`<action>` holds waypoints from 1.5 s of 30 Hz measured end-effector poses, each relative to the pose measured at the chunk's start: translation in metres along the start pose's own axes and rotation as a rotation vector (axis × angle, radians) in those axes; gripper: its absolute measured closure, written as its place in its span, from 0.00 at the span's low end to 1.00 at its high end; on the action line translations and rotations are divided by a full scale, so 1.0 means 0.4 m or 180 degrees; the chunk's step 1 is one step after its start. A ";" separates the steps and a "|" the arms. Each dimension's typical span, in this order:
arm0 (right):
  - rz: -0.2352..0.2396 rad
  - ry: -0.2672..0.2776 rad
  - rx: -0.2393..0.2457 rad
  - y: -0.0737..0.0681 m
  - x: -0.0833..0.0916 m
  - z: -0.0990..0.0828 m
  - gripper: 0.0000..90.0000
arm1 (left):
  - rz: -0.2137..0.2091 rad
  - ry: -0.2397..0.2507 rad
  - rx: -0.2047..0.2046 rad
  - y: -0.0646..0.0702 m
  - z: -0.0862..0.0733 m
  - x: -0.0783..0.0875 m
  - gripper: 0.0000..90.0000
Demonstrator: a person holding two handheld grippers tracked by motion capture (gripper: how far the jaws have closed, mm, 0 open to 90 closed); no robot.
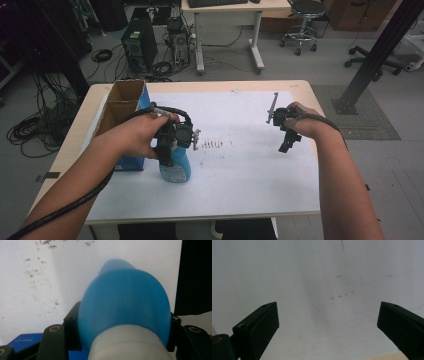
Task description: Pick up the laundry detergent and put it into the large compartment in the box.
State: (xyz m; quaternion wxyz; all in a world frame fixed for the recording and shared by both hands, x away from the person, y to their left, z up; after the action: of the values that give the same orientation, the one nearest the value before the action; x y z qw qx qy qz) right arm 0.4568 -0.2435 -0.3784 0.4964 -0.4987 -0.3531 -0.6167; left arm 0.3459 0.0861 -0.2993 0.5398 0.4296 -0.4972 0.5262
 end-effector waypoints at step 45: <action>-0.0010 0.0064 0.0061 -0.004 0.001 0.023 0.04 | 0.0239 0.0091 0.2192 -0.053 -0.018 0.231 0.42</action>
State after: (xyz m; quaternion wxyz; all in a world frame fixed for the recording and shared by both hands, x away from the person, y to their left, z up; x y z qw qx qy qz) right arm 0.4578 -0.2347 -0.3755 0.5037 -0.4871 -0.3547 -0.6190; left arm 0.3632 0.1047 -0.2075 0.3503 0.5606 -0.2982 0.6886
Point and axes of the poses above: each handheld gripper's, and its own axes: x roughly backward along the jaws, z roughly out of its top, y roughly to its right, the point moved 2 cm from there along -x, roughly forward along the jaws, and after that the axes turned 12 degrees about y, right-handed, at the moved point
